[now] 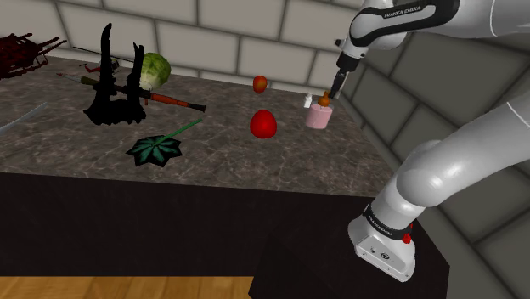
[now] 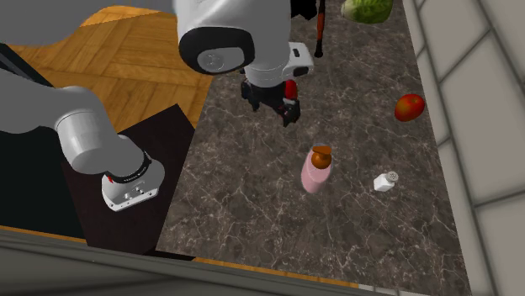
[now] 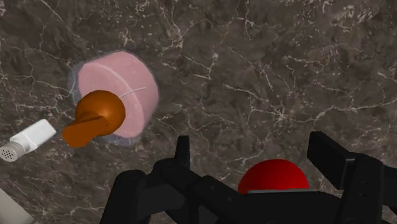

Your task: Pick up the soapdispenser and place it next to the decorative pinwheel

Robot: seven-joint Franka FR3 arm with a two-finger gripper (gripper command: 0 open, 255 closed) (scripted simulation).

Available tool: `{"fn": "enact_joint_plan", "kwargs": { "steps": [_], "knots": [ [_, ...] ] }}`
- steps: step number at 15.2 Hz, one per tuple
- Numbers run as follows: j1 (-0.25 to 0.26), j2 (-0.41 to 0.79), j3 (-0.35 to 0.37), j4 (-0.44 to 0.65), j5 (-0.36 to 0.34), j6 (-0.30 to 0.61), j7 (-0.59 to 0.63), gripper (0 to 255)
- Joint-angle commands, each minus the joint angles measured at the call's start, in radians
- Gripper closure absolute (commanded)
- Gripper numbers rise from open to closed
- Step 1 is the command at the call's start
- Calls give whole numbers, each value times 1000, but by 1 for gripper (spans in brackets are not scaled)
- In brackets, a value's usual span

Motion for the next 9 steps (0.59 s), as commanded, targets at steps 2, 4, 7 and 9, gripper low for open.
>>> {"fn": "enact_joint_plan", "kwargs": {
  "steps": [2,4,7,9],
  "knots": [
    [3,97,-60,32,17,52,-94,0],
    [6,170,-99,67,43,79,-161,0],
    [5,289,-150,129,101,114,-269,0],
    [-4,375,-174,177,151,130,-346,0]
  ]
}}
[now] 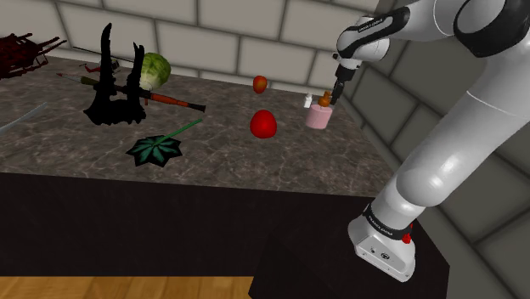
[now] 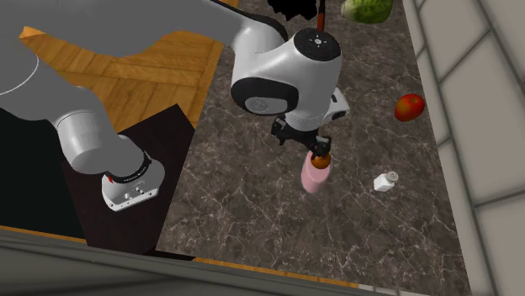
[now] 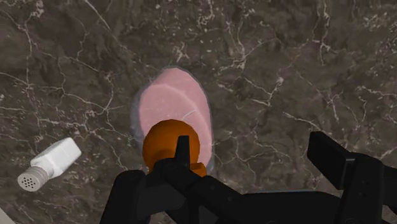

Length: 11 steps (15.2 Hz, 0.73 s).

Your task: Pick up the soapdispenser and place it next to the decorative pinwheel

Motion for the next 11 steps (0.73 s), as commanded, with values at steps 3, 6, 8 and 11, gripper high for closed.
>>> {"fn": "enact_joint_plan", "kwargs": {
  "steps": [3,6,8,11],
  "knots": [
    [-33,183,-31,106,115,31,-158,0],
    [-82,304,-24,193,188,32,-252,0],
    [-88,320,-18,184,201,54,-261,0],
    [-96,345,-9,172,222,87,-275,0]
  ]
}}
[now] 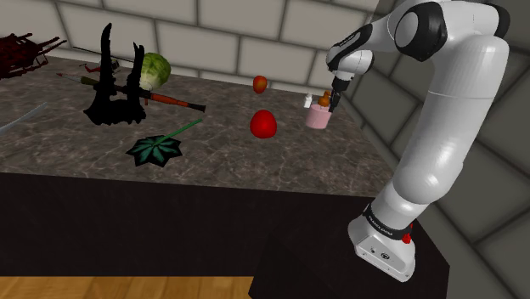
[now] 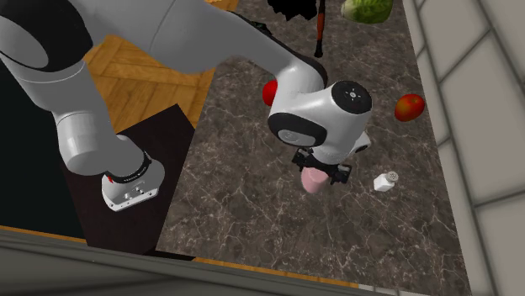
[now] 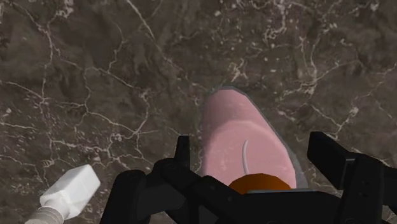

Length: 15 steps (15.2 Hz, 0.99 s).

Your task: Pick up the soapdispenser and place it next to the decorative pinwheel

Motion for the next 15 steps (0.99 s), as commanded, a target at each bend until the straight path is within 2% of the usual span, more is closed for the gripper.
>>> {"fn": "enact_joint_plan", "kwargs": {
  "steps": [1,10,11,15],
  "knots": [
    [-7,21,7,-5,17,23,-12,0],
    [-12,35,12,-10,29,39,-19,0],
    [-12,35,12,-10,29,39,-19,255],
    [-12,35,12,-10,29,39,-19,255]
  ]
}}
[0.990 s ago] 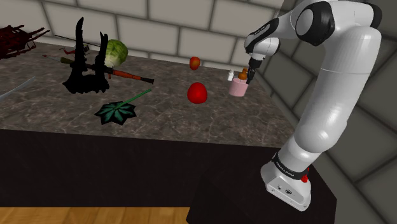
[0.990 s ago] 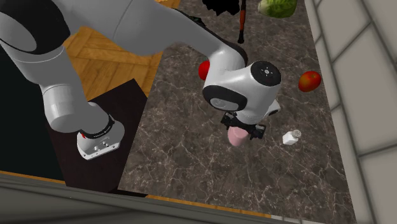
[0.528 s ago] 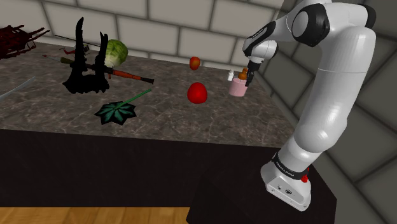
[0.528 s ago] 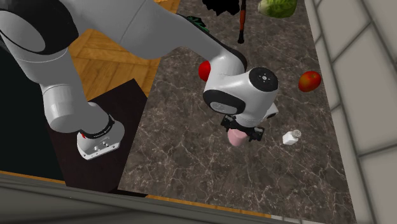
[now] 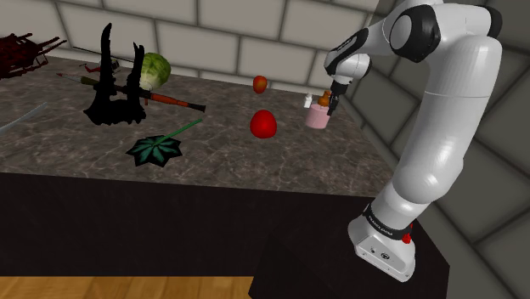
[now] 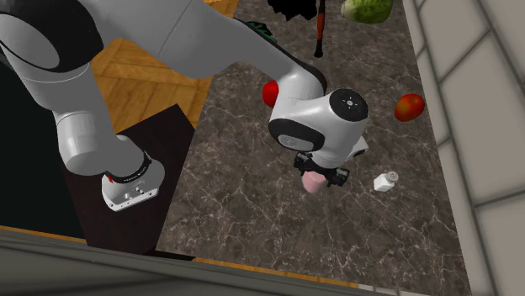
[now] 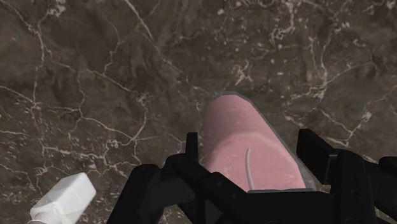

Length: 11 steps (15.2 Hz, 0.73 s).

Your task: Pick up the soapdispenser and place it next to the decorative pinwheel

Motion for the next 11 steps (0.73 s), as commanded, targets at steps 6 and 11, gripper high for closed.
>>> {"fn": "enact_joint_plan", "kwargs": {
  "steps": [6,11],
  "knots": [
    [3,-8,-2,3,-7,-10,5,255],
    [15,-47,-17,26,-40,-65,26,255]
  ]
}}
